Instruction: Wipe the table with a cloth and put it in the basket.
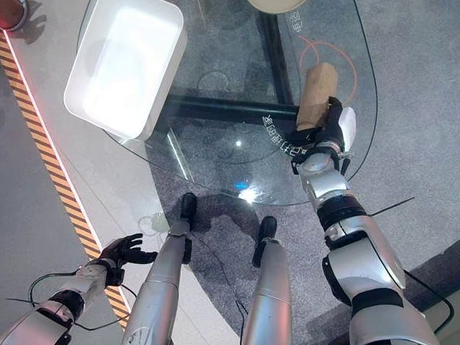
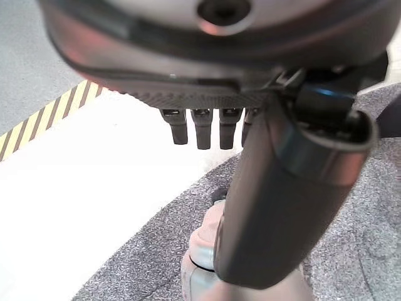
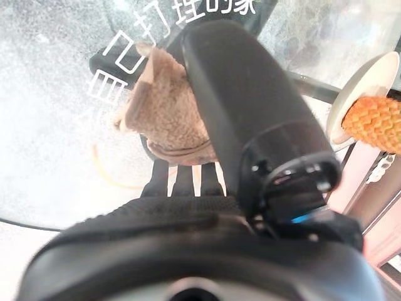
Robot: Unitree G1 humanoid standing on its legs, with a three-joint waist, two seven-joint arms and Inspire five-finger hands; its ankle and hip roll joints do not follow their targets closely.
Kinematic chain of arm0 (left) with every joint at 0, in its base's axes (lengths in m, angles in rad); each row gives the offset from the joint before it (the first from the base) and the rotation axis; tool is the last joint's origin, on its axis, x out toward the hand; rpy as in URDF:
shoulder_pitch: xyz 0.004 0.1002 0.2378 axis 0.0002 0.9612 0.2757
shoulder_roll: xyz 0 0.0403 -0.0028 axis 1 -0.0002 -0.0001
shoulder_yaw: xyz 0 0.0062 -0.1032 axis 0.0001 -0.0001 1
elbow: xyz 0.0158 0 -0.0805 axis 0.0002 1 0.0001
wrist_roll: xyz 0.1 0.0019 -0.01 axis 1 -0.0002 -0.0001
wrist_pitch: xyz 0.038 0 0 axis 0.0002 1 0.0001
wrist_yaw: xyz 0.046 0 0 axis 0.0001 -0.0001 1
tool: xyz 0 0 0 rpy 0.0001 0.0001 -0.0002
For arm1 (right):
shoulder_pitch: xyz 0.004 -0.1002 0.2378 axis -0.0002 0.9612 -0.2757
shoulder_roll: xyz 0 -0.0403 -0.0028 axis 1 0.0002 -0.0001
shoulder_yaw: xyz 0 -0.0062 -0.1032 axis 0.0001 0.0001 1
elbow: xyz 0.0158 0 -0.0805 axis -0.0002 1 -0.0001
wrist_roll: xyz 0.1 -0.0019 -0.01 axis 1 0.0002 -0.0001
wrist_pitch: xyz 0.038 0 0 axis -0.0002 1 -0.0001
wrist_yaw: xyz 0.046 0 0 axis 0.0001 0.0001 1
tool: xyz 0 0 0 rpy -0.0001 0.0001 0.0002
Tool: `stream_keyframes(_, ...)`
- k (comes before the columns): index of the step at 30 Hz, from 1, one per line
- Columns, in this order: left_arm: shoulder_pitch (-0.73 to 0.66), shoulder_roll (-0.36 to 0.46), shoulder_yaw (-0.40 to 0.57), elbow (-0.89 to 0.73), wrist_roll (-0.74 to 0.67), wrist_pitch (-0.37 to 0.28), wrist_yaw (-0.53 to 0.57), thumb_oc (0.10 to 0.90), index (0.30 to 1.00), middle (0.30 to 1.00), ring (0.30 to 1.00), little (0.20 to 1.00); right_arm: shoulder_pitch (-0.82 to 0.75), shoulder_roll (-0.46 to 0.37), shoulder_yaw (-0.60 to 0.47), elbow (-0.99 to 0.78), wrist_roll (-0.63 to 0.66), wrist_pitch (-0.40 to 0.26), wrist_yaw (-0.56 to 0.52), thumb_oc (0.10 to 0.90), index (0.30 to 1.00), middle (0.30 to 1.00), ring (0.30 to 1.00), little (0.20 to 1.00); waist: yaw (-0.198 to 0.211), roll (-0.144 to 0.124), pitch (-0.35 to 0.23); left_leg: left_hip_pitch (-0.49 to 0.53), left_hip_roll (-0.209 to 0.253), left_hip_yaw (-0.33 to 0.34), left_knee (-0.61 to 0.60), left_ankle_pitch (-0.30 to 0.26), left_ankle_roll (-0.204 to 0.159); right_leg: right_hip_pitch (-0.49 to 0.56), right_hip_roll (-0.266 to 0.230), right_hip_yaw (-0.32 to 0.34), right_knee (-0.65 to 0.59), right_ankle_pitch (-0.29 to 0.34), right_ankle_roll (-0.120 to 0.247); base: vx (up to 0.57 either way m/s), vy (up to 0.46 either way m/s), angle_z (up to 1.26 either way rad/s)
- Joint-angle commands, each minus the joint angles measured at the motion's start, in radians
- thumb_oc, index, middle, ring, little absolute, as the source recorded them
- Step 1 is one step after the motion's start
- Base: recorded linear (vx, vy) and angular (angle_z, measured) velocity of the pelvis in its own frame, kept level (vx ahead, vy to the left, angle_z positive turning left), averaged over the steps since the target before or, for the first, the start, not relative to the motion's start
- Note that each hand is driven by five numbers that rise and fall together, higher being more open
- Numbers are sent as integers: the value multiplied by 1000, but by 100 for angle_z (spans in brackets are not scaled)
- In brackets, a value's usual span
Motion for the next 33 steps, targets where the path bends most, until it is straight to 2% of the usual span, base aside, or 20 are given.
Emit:
stream_keyframes(1,40,-4,-30,30,-20,0,24,800,900,900,900,900,-102,-34,36,8,-70,-7,19,531,669,669,669,631,14,28,-20,-14,-29,62,142,-109,84,22,-18,-36,-133,133,-10,0,0,0)
stream_keyframes(2,40,-4,-29,30,-19,-1,24,800,900,900,900,900,-103,-34,39,11,-71,-1,23,182,371,371,371,282,14,28,-20,-15,-29,62,141,-109,84,21,-18,-37,-134,133,-10,0,0,0)
stream_keyframes(3,41,-5,-29,31,-18,-2,23,800,900,900,900,900,-103,-34,39,12,-72,1,24,100,300,300,300,200,14,28,-20,-15,-29,63,140,-109,84,21,-18,-37,-134,133,-10,0,0,0)
stream_keyframes(27,27,-12,-45,29,-31,-1,28,800,900,900,900,900,-115,-25,63,75,-85,2,64,100,300,300,300,200,19,35,-20,-23,-28,65,118,-93,85,7,-18,-44,-148,146,-5,0,0,0)
stream_keyframes(33,30,-11,-42,22,-28,1,29,800,900,900,900,900,-111,-19,71,49,-116,-35,97,100,300,300,300,200,21,34,-20,-21,-28,65,114,-91,85,9,-17,-46,-151,148,-4,0,0,0)
